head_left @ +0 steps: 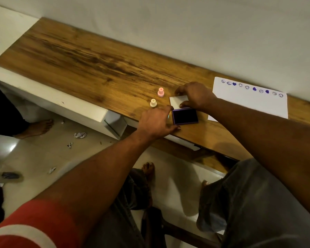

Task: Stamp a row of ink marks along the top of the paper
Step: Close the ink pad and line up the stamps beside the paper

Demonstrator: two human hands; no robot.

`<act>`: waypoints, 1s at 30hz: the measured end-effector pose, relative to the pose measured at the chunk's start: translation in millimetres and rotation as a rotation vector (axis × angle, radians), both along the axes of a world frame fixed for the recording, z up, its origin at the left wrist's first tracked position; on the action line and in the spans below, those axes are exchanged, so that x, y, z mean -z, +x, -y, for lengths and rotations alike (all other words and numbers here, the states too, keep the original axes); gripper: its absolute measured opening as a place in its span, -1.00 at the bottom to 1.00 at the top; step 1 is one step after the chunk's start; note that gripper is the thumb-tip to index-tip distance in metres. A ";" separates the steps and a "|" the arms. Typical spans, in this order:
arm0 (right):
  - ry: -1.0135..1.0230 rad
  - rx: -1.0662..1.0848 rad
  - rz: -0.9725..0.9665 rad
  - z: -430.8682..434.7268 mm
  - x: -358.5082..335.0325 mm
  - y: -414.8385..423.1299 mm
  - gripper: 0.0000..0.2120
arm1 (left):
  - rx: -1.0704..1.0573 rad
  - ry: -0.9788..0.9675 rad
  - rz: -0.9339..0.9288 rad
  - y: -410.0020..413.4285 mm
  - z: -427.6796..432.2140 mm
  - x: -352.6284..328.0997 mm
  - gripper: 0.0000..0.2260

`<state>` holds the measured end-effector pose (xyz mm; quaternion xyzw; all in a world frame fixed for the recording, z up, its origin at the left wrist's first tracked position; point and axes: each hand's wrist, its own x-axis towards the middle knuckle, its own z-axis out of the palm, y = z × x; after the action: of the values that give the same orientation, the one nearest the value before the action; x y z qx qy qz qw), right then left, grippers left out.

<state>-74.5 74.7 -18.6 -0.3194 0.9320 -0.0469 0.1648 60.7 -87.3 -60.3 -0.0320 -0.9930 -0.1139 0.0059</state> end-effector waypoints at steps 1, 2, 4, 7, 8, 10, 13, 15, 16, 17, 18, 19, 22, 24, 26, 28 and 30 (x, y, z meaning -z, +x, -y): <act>-0.004 -0.015 0.009 0.7 0.7 -0.4 -0.39 | -0.015 0.003 -0.001 -0.4 -1.9 0.5 -0.27; -0.006 -0.023 0.018 1.2 1.1 -0.3 -0.38 | -0.030 0.007 -0.002 -0.7 -3.0 0.7 -0.27; 0.002 -0.030 0.027 0.9 0.8 -1.7 -0.38 | -0.050 0.011 0.000 -1.3 -4.4 0.7 -0.28; -0.006 -0.046 0.022 -2.2 -6.2 -3.8 -0.46 | -0.065 -0.002 -0.001 -2.2 -5.3 -1.7 -0.27; -0.020 -0.052 0.017 -4.7 -10.6 -2.5 -0.51 | -0.069 -0.006 -0.002 -2.0 -5.8 -2.7 -0.27; -0.050 -0.062 -0.005 -12.1 -18.2 3.9 -0.60 | -0.074 -0.017 -0.015 -1.0 -6.8 -4.0 -0.27; -0.077 -0.079 -0.012 -26.8 -23.7 21.4 -0.66 | -0.077 -0.013 -0.037 1.5 -7.5 -3.7 -0.31; -0.087 -0.079 0.006 -34.3 -22.5 35.2 -0.69 | -0.081 -0.009 -0.046 3.4 -6.9 -4.3 -0.32; -0.093 -0.081 0.007 -36.8 -21.0 41.7 -0.70 | -0.085 -0.007 -0.047 4.2 -6.9 -4.9 -0.33; -0.095 -0.085 0.007 -38.1 -19.3 46.9 -0.69 | -0.088 -0.006 -0.045 4.3 -6.9 -5.6 -0.32; -0.093 -0.091 0.011 -38.5 -17.6 51.2 -0.67 | -0.089 -0.003 -0.037 4.4 -7.1 -6.5 -0.32; -0.084 -0.094 0.016 -38.4 -16.1 54.3 -0.65 | -0.089 -0.003 -0.026 4.2 -7.3 -7.3 -0.32; -0.065 -0.090 0.016 -39.0 -12.5 57.7 -0.60 | -0.094 -0.011 -0.018 4.4 -8.5 -9.9 -0.32; -0.070 -0.087 0.023 -41.2 -8.2 58.4 -0.58 | -0.101 -0.012 -0.024 4.9 -8.9 -11.0 -0.31; -0.076 -0.097 0.027 -42.5 -5.5 60.3 -0.56 | -0.097 -0.015 -0.022 5.5 -8.7 -11.9 -0.32; -0.078 -0.111 0.024 -42.9 -4.2 61.4 -0.52 | -0.094 -0.021 -0.019 5.3 -8.3 -13.4 -0.32; -0.075 -0.129 0.019 -42.9 -3.9 61.7 -0.47 | -0.089 -0.024 -0.015 5.0 -8.3 -14.6 -0.32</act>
<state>-12.8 117.6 -14.7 -0.3840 0.9056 -0.0739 0.1643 65.7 -79.0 -45.7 0.0114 -0.9946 -0.1013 0.0181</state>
